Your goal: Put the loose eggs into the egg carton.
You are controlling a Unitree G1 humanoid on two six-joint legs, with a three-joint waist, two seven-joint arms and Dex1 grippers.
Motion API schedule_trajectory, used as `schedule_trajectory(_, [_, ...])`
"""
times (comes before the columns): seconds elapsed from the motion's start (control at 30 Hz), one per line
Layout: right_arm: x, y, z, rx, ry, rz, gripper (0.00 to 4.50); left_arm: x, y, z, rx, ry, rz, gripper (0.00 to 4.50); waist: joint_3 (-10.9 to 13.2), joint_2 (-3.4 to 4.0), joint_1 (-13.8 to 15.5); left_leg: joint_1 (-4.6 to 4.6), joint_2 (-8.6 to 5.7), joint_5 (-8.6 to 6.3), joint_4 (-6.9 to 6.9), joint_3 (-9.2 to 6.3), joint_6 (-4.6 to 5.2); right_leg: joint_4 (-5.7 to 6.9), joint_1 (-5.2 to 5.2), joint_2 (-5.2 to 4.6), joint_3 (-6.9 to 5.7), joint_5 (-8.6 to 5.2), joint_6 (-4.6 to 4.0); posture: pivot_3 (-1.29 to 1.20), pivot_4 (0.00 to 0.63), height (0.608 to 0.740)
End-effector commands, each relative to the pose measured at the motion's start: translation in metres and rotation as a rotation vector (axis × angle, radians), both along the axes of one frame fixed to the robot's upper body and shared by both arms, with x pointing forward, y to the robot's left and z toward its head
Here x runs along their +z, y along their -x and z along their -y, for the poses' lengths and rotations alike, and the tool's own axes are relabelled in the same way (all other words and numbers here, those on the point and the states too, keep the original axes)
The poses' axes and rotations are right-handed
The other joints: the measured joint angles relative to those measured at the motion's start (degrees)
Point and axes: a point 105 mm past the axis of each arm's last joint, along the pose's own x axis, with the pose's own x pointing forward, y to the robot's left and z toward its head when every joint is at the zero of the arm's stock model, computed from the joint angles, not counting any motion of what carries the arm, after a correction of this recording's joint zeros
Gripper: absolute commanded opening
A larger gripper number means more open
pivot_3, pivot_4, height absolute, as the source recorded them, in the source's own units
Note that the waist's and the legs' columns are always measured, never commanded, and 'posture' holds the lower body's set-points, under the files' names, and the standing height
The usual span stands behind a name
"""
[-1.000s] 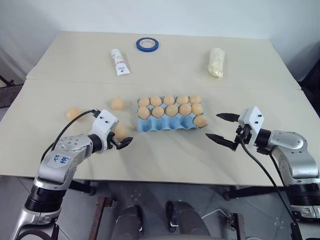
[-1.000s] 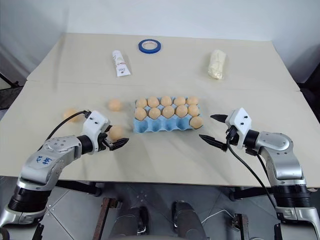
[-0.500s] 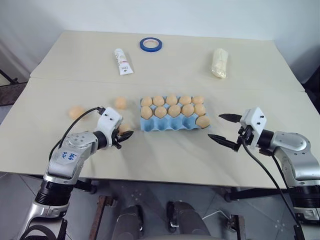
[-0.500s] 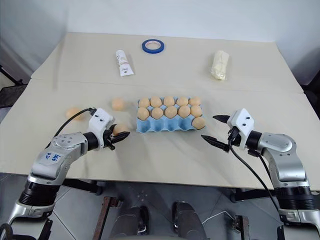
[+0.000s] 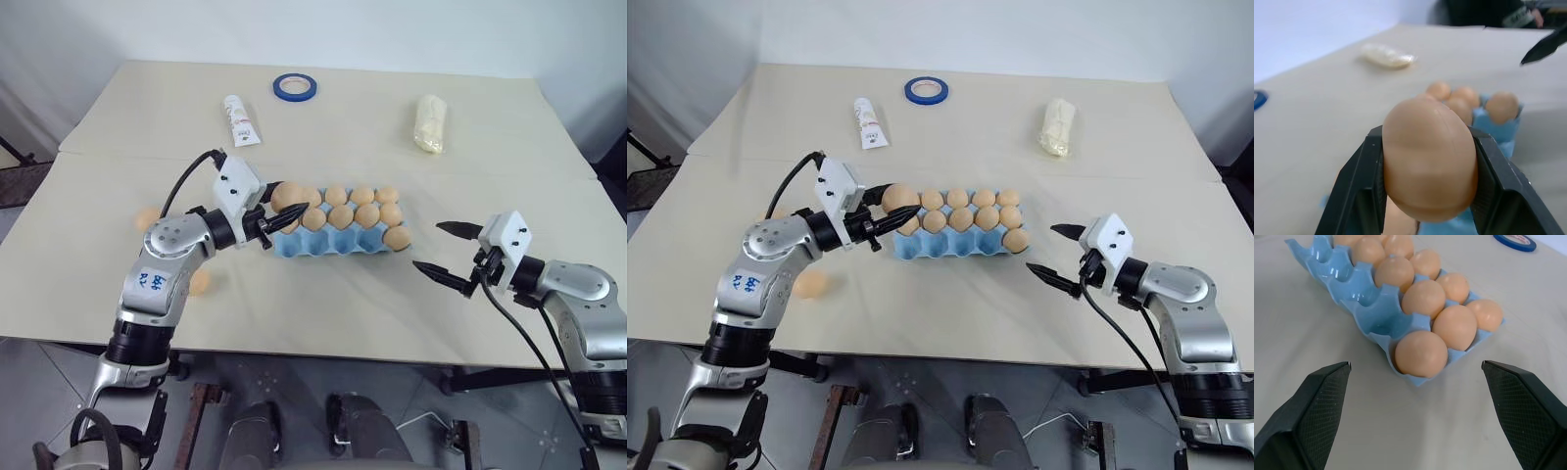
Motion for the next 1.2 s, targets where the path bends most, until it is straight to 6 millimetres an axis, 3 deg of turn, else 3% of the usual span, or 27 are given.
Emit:
schedule_trajectory(0.03, [0.015, 0.002, 0.004, -0.018, -0.013, 0.066, 4.50, 0.017, 0.003, 0.015, -0.150, 0.057, 0.051, 1.74, 0.0, 0.00, 0.0, -0.01, -0.01, 0.01, 0.02, 0.02, 0.01, -0.01, 0.00, 0.00, 0.01, 0.01, 0.02, 0.00, 0.150, 0.740])
schedule_trajectory(0.23, [0.014, 0.006, 0.004, -0.041, -0.023, 0.076, 4.50, 0.015, 0.001, 0.033, -0.345, 0.087, -0.027, 1.74, 0.0, 0.00, 0.0, -0.02, -0.01, 0.04, 0.03, 0.03, -0.01, -0.02, 0.00, 0.00, 0.02, 0.02, 0.05, 0.00, 0.150, 0.740])
schedule_trajectory(0.43, [0.011, 0.013, 0.007, -0.073, -0.030, 0.076, 4.50, 0.024, -0.025, 0.019, -0.347, 0.163, -0.107, 1.74, 0.0, 0.00, -0.1, -0.02, -0.01, 0.06, 0.06, 0.02, -0.04, 0.01, -0.01, 0.03, 0.02, 0.02, 0.06, 0.00, 0.150, 0.740])
schedule_trajectory(0.53, [0.009, 0.015, 0.009, -0.082, -0.030, 0.071, 4.50, 0.024, -0.030, 0.023, -0.371, 0.116, -0.108, 1.74, 0.0, 0.00, 0.0, -0.03, -0.02, 0.06, 0.07, 0.02, -0.03, 0.00, -0.01, 0.02, 0.01, 0.02, 0.07, 0.00, 0.150, 0.740])
schedule_trajectory(0.9, [0.017, 0.022, 0.005, -0.052, -0.091, 0.110, 4.50, 0.014, -0.024, 0.067, -0.523, 0.011, -0.122, 1.74, 0.0, 0.00, 0.0, -0.09, -0.04, 0.04, 0.05, 0.03, -0.07, -0.07, -0.03, 0.02, 0.02, -0.01, 0.12, 0.00, 0.150, 0.740])
schedule_trajectory(1.07, [0.011, 0.031, 0.002, -0.006, -0.104, 0.075, 4.50, -0.007, -0.013, 0.095, -0.563, -0.028, -0.152, 1.74, 0.0, 0.00, 0.0, -0.09, -0.04, 0.04, 0.06, 0.02, -0.06, -0.06, -0.03, 0.03, 0.02, -0.02, 0.13, 0.00, 0.150, 0.740])
schedule_trajectory(1.2, [0.009, 0.029, 0.001, -0.026, -0.114, 0.080, 4.50, -0.014, -0.014, 0.109, -0.523, -0.026, -0.157, 1.74, 0.0, 0.00, -0.1, -0.11, -0.06, 0.01, 0.10, 0.03, -0.01, -0.06, -0.03, 0.00, 0.07, -0.01, 0.17, 0.00, 0.150, 0.740])
